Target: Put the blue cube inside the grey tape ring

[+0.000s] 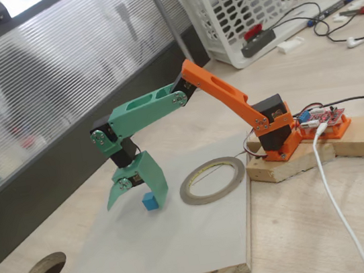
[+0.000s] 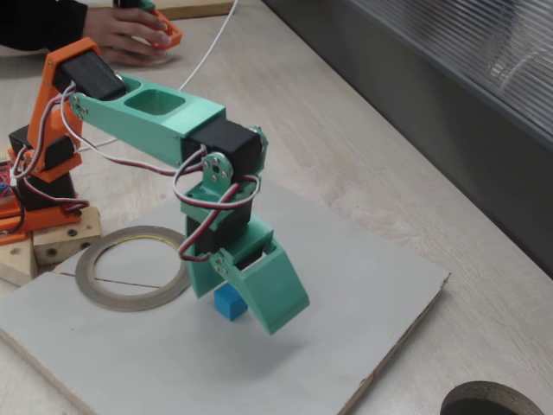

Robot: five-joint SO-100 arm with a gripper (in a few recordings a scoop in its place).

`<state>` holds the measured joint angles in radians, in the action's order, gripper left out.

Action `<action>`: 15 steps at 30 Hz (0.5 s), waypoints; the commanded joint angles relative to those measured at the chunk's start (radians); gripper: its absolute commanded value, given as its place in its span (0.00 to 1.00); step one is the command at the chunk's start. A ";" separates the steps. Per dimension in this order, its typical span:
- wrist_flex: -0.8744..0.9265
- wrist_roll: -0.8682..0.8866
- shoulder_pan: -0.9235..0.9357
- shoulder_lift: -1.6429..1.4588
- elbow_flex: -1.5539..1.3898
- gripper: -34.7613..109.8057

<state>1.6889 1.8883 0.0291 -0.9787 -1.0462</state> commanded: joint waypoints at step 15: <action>-0.003 0.006 0.009 -0.009 -0.018 0.83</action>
<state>1.6828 1.8868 0.0291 -0.9725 -1.0462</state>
